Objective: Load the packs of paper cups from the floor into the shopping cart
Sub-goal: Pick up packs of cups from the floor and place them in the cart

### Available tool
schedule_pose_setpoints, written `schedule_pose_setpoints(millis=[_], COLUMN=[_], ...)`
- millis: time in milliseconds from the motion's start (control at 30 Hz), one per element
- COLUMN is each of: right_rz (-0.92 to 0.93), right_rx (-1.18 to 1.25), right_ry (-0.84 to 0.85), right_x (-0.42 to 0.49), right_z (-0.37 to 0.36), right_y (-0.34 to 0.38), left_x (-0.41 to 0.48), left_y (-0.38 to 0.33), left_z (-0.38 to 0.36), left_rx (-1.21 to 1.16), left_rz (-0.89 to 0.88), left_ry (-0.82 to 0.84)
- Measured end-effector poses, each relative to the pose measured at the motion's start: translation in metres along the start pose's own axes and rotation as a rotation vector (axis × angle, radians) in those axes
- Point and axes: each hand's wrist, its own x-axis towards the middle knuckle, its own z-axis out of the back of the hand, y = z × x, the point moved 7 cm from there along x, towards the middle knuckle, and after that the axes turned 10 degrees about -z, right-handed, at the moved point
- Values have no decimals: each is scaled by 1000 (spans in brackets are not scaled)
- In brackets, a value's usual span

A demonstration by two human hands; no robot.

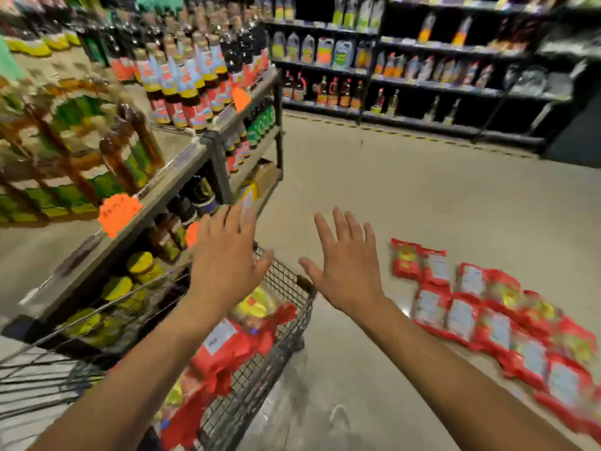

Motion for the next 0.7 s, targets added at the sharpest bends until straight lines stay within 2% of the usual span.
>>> schedule_pose_setpoints(millis=[167,400,567,700], right_rz=[-269,-590,-709,-760], right_rx=[-28,-1,-28,-30], right_ry=[-38,-121,-120,-112], right_x=[-50,-145,-204,-233], right_z=[43,83,101,101], right_y=[-144,-332,-458,-535], left_x=[42,65,70,75], left_y=[-133,-347,-494,-578], left_z=[25,22,19,4], left_rx=[-39,-94,-127,-131], left_rz=[-254,-549,-669,-727], left_ry=[-36,-36,-57,-31])
